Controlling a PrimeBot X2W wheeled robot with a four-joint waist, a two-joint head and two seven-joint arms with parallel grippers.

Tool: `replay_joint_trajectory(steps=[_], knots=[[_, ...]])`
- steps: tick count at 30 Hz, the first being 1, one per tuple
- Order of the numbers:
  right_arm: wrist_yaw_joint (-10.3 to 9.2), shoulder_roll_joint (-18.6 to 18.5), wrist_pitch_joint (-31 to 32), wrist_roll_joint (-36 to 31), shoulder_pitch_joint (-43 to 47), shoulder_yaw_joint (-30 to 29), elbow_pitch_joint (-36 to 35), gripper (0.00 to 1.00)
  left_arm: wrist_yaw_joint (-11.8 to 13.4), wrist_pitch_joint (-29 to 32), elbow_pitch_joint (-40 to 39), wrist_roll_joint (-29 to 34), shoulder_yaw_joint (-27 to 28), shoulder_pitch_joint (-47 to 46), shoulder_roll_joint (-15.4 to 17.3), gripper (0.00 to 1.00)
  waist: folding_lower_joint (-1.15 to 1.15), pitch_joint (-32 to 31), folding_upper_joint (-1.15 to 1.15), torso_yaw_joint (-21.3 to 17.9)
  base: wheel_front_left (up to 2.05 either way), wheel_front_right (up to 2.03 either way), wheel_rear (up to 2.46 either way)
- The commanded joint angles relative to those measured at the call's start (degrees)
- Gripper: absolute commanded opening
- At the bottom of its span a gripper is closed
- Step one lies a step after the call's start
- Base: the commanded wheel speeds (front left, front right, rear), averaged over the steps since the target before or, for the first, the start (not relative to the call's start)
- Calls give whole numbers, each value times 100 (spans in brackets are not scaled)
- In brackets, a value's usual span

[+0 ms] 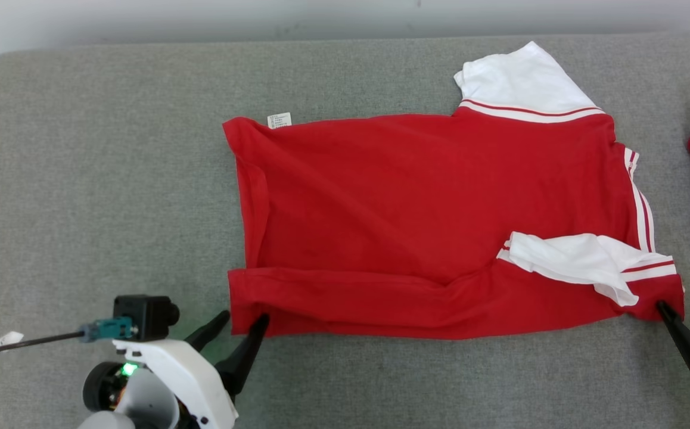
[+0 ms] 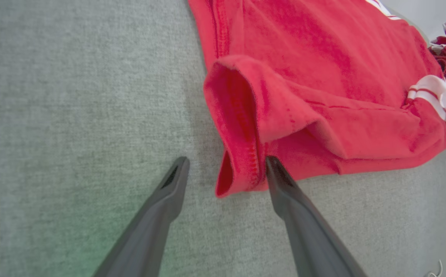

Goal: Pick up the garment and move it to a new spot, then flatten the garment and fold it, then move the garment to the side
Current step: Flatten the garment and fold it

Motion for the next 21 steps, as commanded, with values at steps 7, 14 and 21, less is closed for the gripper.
replay_joint_trajectory(steps=[7,14,21], knots=[[1,60,19,34,-330,171,442,100,-142,147,270,-165,-120,-202,-123,100,0,115,0,-40,0,0,0],[1,107,167,254,-485,400,619,100,-256,320,358,-369,-166,-280,-213,33,0,201,0,-40,0,0,0],[21,232,464,869,-556,779,413,0,-410,541,368,-760,-176,-282,-324,0,0,231,0,-29,0,0,0]])
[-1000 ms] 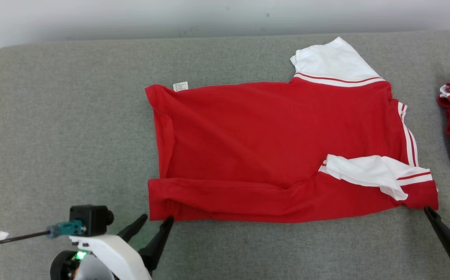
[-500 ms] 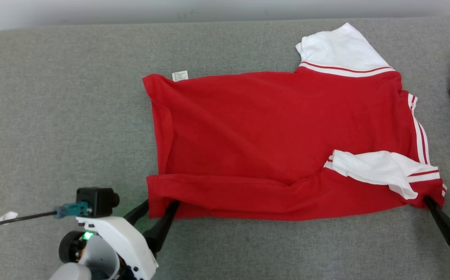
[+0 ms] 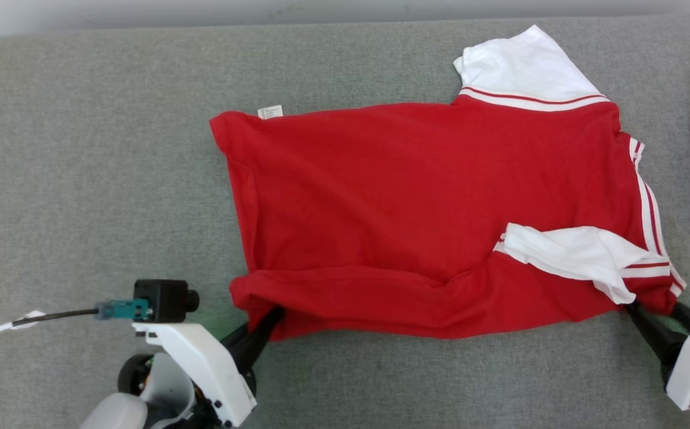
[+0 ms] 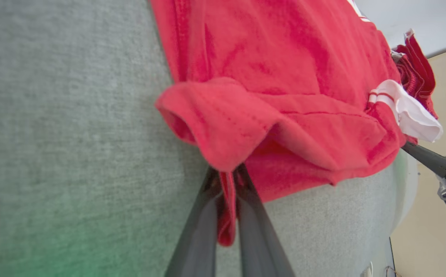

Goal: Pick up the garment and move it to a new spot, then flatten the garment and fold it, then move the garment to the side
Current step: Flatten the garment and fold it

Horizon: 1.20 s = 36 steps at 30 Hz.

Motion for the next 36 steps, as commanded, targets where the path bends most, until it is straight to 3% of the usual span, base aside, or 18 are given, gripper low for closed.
replay_joint_trajectory(steps=[1,12,17,27,36], knots=[[45,112,108,153,24,163,-14,0,-23,100,63,-76,-94,74,-44,0,0,-10,0,6,0,0,0],[36,-227,888,1230,-203,-459,-456,0,45,560,-468,-916,429,-42,102,0,0,-353,0,53,0,0,0],[32,-174,1483,1553,-175,-969,-593,0,148,809,-838,-1300,637,79,208,0,0,-571,0,71,0,0,0],[32,276,2830,1519,430,-1976,-763,0,359,1032,-1353,-1825,840,653,212,0,0,-974,0,105,0,0,0],[32,896,3680,1127,1202,-2642,-1305,0,376,830,-1519,-1794,839,1318,247,0,0,-1106,0,114,0,0,0]])
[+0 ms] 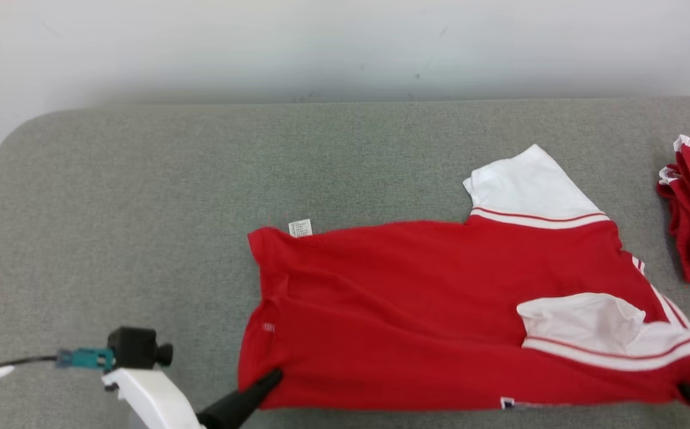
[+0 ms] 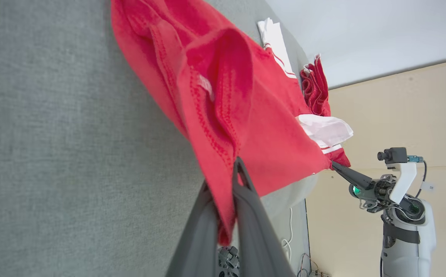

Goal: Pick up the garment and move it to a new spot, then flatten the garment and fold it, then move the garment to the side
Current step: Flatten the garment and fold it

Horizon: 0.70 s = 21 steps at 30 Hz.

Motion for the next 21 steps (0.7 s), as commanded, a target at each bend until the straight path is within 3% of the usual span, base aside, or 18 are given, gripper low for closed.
replay_joint_trajectory(steps=[1,7,11,13,14,15,16,17,21], knots=[[16,97,66,-86,202,-46,-63,0,-28,-52,31,48,-22,157,32,0,1,-1,0,10,0,0,0],[16,412,18,-303,764,-108,-225,0,-125,-261,210,250,-191,595,1,0,1,17,0,34,0,0,0],[15,348,-118,-464,997,2,-270,0,-148,-372,320,380,-269,762,33,0,1,48,0,51,0,0,0],[15,296,-260,-514,1086,71,-269,33,-137,-459,391,473,-289,829,29,0,1,74,0,55,0,0,0],[15,246,-320,-552,1148,117,-261,41,-141,-491,418,526,-306,865,34,9,1,83,0,57,0,0,0],[15,175,-414,-610,1200,160,-291,67,-145,-541,439,568,-320,907,35,26,1,94,0,60,0,0,0],[15,150,-499,-657,1245,184,-281,100,-144,-577,465,612,-323,936,31,49,1,107,0,62,0,0,0],[14,102,-600,-712,1295,237,-273,100,-137,-617,494,661,-325,952,39,100,1,114,0,64,0,0,0],[14,-274,-1055,-910,1418,382,-342,100,-156,-746,521,853,-318,1013,152,100,1,139,0,71,0,0,0]])
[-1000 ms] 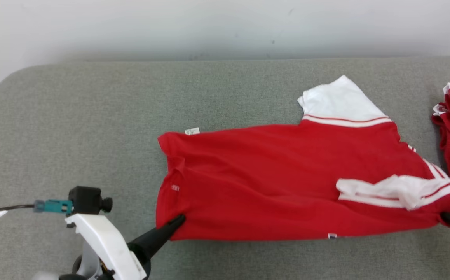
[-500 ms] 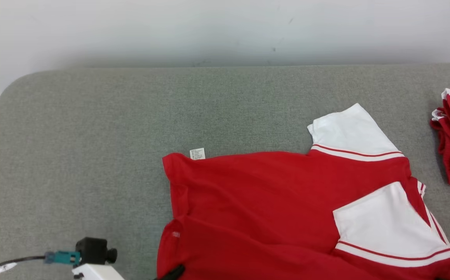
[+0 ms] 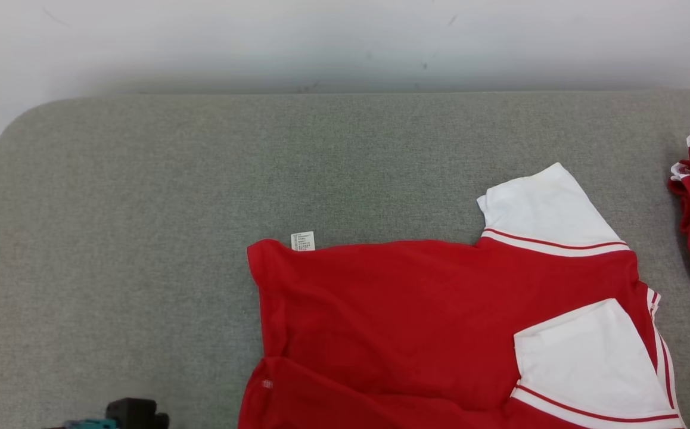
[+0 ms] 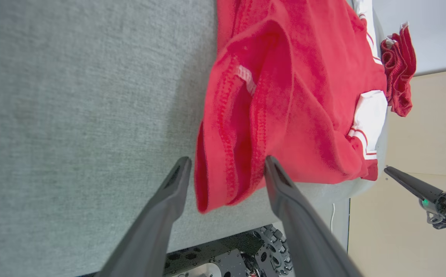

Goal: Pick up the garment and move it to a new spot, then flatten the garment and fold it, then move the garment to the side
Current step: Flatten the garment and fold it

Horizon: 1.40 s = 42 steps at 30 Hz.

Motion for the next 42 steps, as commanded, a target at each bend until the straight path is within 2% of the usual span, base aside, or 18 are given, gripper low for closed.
replay_joint_trajectory(steps=[1,6,10,15,23,32,42], knots=[[13,-147,-220,-38,9,-9,-83,100,-19,-63,-23,176,51,47,147,100,1,14,0,7,0,0,0],[13,-456,-913,23,-555,-136,-387,100,139,-234,-317,705,315,-96,630,100,1,132,0,-8,0,0,0],[13,-670,-1211,-110,-1347,51,-412,100,279,-266,-365,1017,450,-725,722,100,1,425,0,83,0,0,0],[13,-839,-1323,-490,-2695,510,49,100,212,-98,16,1257,203,-2035,435,100,1,1019,0,331,0,0,0],[13,-1020,-1405,-1327,-4406,1393,1358,100,-142,-88,1139,1561,-347,-3622,-204,100,1,1729,0,754,0,0,0],[12,-928,-1554,-1355,-4942,1958,2417,100,-455,-68,1795,1576,-685,-4031,-499,100,1,1775,0,859,0,0,0],[5,-933,-1779,-1270,-5111,2174,2891,100,-709,77,1857,1250,-796,-4151,-708,100,1,1723,0,806,0,0,0]])
